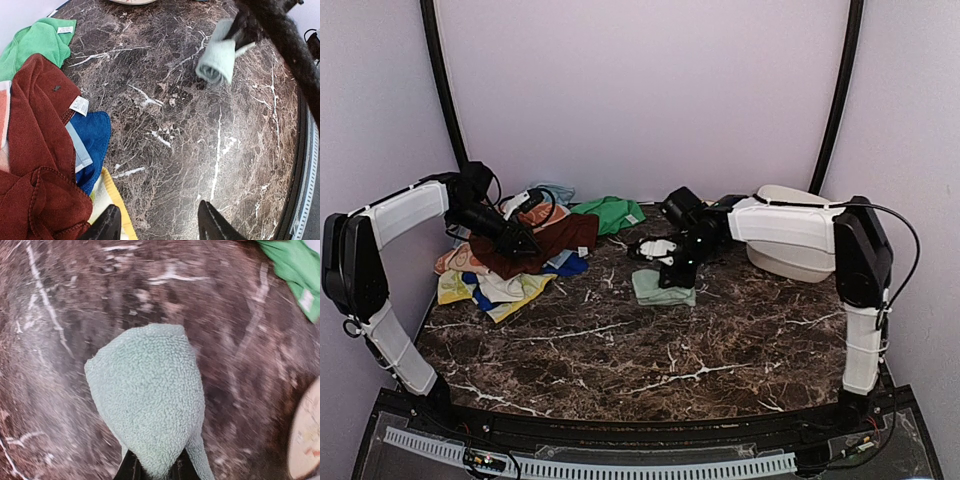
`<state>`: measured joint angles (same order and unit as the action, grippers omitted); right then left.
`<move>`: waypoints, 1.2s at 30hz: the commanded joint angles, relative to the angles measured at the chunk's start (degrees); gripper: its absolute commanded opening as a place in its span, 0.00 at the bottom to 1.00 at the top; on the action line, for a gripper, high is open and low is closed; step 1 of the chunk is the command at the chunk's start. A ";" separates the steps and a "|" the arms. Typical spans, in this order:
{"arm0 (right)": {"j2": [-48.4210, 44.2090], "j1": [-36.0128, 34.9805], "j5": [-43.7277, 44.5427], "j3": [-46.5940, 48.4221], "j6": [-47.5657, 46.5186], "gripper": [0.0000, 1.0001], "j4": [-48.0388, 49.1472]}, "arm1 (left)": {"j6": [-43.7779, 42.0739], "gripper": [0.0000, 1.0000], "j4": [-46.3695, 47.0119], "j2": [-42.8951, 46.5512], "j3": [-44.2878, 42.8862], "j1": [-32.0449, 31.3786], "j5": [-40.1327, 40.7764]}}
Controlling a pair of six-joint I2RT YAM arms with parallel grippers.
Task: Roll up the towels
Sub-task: Pick up the towel from the center of the board, then place the towel in the storage box.
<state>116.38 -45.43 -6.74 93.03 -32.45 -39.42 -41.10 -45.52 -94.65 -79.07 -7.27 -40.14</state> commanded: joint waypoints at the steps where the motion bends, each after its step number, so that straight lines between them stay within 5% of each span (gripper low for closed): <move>1: -10.65 9.60 5.13 -1.05 1.98 0.00 1.36 | 0.59 0.53 -0.38 1.82 0.86 0.37 -1.86; 10: -19.42 26.69 14.44 -3.30 3.60 0.00 8.43 | 0.60 0.52 0.40 -1.37 -0.19 0.55 -1.83; 17: -16.60 33.24 18.25 -6.55 12.98 0.00 9.09 | 0.93 0.51 0.24 -4.49 -1.44 0.59 -1.87; 25: -7.38 36.72 17.04 -2.49 33.77 0.00 6.50 | 1.59 0.50 0.27 -4.73 -1.13 0.55 -3.58; 36: -0.48 39.19 18.86 3.27 48.58 0.00 10.78 | 1.74 0.49 1.12 -3.26 1.09 0.58 -2.75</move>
<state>115.04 -7.25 10.13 93.51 8.01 -33.95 -39.79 -44.58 -100.07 -78.96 -7.22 -42.41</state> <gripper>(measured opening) 0.137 0.493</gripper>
